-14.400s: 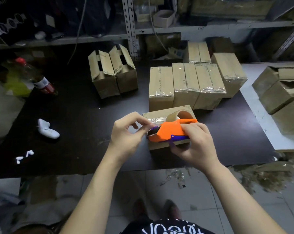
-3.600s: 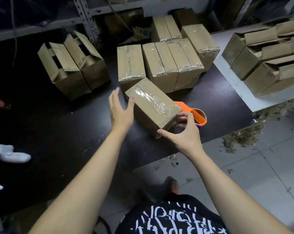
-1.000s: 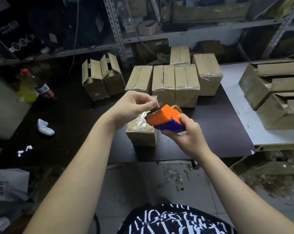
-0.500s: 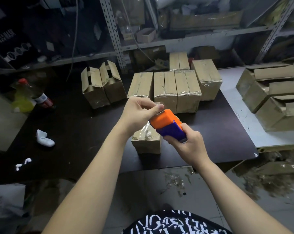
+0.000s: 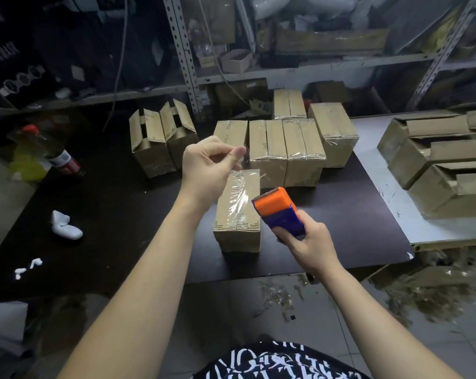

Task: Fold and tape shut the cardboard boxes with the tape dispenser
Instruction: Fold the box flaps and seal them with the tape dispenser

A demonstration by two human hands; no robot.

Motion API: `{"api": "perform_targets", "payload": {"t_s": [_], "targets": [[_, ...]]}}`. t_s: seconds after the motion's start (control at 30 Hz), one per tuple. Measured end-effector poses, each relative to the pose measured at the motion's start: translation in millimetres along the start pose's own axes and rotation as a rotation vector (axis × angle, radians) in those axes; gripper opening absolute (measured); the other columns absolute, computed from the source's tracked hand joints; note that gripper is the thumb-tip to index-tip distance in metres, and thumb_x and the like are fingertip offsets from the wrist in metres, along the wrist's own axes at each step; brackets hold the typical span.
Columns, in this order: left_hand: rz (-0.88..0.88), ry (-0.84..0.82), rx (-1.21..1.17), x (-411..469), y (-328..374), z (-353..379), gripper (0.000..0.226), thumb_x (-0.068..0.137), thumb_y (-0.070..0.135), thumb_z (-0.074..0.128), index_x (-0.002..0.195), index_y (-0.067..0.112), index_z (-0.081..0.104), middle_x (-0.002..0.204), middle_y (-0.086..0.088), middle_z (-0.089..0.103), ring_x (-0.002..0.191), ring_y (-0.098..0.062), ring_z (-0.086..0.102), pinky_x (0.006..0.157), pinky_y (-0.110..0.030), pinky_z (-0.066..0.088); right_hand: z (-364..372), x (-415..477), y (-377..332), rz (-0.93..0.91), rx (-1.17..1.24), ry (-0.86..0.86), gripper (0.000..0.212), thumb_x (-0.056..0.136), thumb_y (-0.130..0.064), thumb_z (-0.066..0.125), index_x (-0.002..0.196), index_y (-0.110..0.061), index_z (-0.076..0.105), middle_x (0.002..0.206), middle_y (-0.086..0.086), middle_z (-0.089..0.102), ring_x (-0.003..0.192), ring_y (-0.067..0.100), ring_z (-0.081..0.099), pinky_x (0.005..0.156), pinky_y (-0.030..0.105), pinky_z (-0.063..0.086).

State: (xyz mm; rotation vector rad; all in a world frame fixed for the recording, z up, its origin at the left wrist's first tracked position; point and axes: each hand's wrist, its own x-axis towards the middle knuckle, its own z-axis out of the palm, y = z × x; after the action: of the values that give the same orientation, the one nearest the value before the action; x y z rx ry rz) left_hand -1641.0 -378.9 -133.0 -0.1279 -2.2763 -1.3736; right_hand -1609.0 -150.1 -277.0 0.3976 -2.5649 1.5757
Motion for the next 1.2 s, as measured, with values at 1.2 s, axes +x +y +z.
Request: {"api": "perform_targets", "payload": {"t_s": [1.2], "targets": [[0.725, -0.07, 0.569, -19.7, 8.0, 9.1, 0.021, 0.094, 0.019, 0.074, 0.076, 0.009, 0.075, 0.076, -0.003, 0.062, 0.062, -0.016, 0.046, 0.071, -0.025, 0.022, 29.4, 45.2, -31.5, 0.364, -0.113, 0.066, 0.057, 0.082, -0.08, 0.048, 0.081, -0.026, 0.065, 0.068, -0.007, 0.073, 0.07, 0.017, 0.071, 0.077, 0.044, 0.059]]}}
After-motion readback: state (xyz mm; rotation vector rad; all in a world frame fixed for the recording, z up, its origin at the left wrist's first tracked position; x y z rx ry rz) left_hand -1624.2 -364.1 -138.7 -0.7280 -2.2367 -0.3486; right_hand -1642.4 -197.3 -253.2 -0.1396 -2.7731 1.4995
